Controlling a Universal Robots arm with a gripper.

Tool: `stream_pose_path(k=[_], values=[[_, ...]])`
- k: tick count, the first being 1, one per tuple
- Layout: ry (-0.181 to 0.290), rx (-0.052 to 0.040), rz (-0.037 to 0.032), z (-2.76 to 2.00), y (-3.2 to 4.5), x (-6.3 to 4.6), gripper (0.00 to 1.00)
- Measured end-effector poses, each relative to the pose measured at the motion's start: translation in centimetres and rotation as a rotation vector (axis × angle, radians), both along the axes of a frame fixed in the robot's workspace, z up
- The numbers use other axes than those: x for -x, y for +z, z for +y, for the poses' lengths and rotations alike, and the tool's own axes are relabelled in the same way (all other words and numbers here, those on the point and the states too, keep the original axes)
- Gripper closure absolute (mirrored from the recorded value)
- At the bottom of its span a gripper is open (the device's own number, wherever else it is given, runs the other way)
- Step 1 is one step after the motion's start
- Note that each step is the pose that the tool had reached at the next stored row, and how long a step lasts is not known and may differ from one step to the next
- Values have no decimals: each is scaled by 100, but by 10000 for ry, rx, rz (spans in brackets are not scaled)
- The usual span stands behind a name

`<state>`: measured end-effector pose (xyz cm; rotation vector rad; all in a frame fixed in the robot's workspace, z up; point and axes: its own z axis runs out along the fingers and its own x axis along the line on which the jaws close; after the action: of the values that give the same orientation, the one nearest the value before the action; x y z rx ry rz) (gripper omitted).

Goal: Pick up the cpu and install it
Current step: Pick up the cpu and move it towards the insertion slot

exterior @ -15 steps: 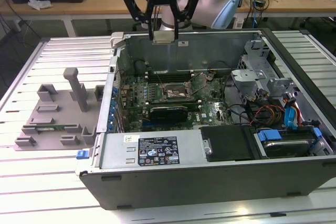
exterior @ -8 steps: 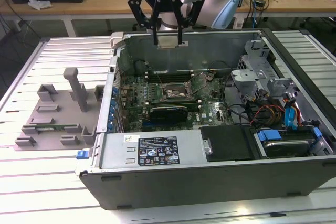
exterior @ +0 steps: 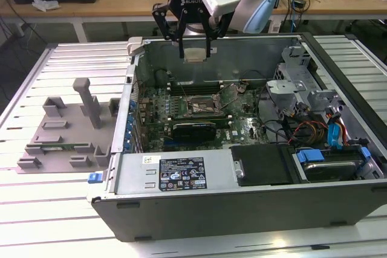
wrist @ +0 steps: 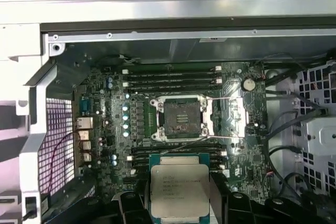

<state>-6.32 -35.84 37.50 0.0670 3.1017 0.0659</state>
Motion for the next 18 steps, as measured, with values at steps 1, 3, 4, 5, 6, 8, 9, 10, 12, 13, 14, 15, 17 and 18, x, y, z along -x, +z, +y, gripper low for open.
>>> stream_pose_path(k=[1, 3, 4, 5, 6, 8, 9, 10, 12, 13, 14, 15, 17, 18], values=[[37, -1, -1, 23, -25, 0, 46], [202, -1, -6, 66, -94, 0, 46], [320, -2, -11, 84, -128, 0, 46], [419, 0, -14, 96, -151, 0, 46], [564, -2, -24, 107, -184, 0, 46], [663, 0, -35, 112, -257, 0, 46], [665, 1, -35, 112, -290, 0, 46], [665, 1, -35, 112, -332, 0, 46], [649, -1, -36, 112, -398, -19, 46], [582, 0, -35, 112, -427, -34, 46], [536, 1, -34, 112, -447, -42, 46], [496, 0, -35, 112, -473, -50, 46], [458, 0, -36, 112, -511, -60, 46], [444, 0, -35, 114, -539, -68, 46]])
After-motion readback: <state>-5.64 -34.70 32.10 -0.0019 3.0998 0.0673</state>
